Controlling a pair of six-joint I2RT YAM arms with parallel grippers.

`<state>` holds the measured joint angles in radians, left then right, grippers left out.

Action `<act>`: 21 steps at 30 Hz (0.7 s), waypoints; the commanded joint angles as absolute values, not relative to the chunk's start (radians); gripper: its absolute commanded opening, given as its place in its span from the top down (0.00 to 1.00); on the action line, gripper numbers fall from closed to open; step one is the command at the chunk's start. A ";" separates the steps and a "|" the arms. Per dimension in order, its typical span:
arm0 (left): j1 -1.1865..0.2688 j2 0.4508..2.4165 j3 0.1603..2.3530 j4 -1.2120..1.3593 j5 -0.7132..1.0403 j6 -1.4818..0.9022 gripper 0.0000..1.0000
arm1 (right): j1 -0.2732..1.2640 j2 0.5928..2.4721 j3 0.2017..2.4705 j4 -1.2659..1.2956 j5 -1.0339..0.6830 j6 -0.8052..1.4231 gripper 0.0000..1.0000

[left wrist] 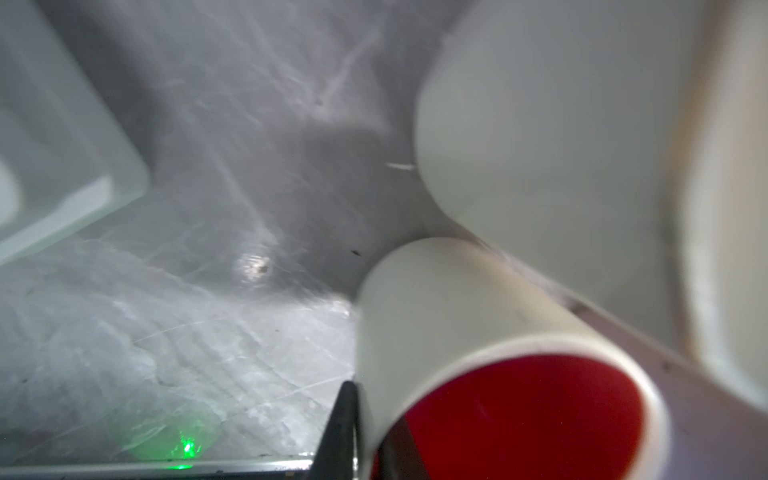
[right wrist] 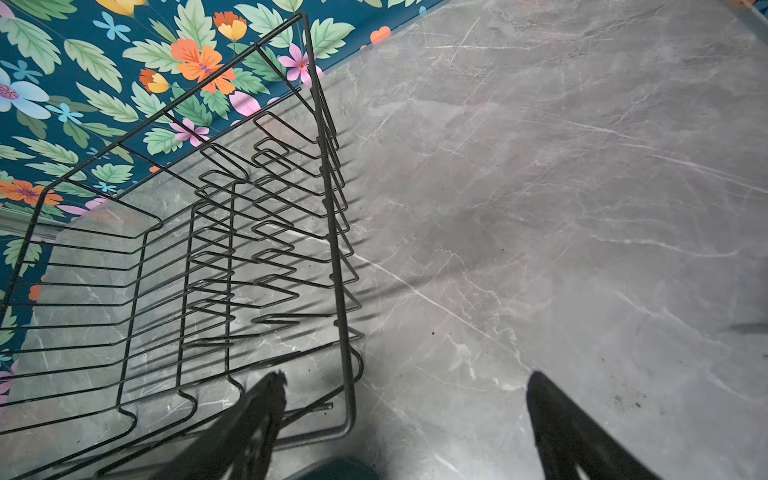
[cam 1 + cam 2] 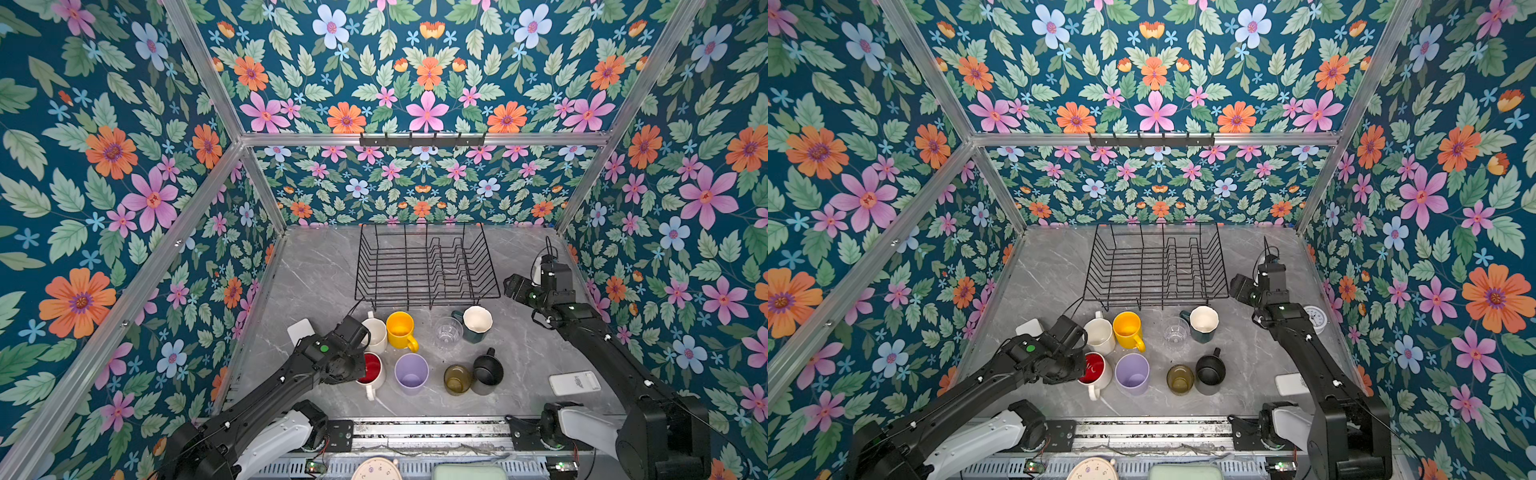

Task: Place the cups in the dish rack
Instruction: 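Close the left gripper on the rim of the red-interior white mug, then lift the mug with the left gripper toward the rack while the right gripper approaches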

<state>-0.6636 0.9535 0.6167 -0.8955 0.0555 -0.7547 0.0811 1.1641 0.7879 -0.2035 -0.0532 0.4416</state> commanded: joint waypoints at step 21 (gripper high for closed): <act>-0.676 0.680 0.929 -1.062 0.011 -0.697 1.00 | 0.081 1.139 0.795 -0.193 -0.109 0.447 0.10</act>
